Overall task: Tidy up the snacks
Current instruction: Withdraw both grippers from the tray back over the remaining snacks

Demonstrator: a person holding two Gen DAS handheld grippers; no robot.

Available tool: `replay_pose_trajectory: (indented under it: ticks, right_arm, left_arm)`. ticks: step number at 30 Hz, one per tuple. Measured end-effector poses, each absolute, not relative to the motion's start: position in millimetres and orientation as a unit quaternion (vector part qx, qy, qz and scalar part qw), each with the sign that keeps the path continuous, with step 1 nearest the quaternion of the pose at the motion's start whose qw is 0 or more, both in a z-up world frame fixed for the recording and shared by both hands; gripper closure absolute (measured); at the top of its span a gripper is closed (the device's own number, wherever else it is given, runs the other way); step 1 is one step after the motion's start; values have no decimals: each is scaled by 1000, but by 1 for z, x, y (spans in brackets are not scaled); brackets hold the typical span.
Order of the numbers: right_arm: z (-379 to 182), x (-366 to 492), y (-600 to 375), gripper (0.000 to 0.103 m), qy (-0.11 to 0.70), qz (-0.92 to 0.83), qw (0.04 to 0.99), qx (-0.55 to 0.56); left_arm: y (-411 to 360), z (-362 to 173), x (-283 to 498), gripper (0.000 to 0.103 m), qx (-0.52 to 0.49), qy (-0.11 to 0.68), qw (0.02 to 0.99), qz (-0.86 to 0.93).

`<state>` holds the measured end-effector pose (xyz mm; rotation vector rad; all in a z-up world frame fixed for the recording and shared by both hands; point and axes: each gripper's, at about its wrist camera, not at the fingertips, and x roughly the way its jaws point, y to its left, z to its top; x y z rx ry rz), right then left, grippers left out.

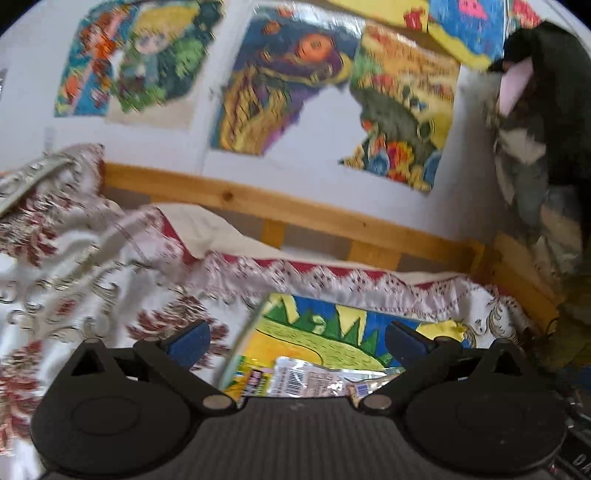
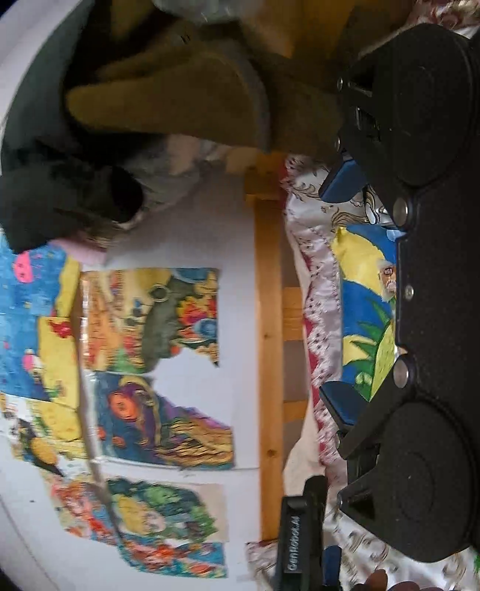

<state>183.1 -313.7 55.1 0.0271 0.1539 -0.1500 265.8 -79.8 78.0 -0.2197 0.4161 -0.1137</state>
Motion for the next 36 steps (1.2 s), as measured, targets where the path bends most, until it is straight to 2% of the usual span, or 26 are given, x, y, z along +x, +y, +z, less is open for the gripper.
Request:
replay_pose_trajectory:
  ticks: [5,16,28,36]
  right_arm:
    - [65,136,-301,1,65,-77,995,22]
    - [63,67,-280,1,103,-61,993,5]
    - [34,12,-261,1,153,-39,987,-13]
    - [19,6,-254,1,188,-30,981,-21]
  left_arm:
    - [-60,82,220,1,-95,193,975,-55]
    - [-18,59,133,0,-123,203,971,-32]
    - [0,29,75,0,-94,202,975,-9]
    - [-6,11,66,0,-58,226,972,-11]
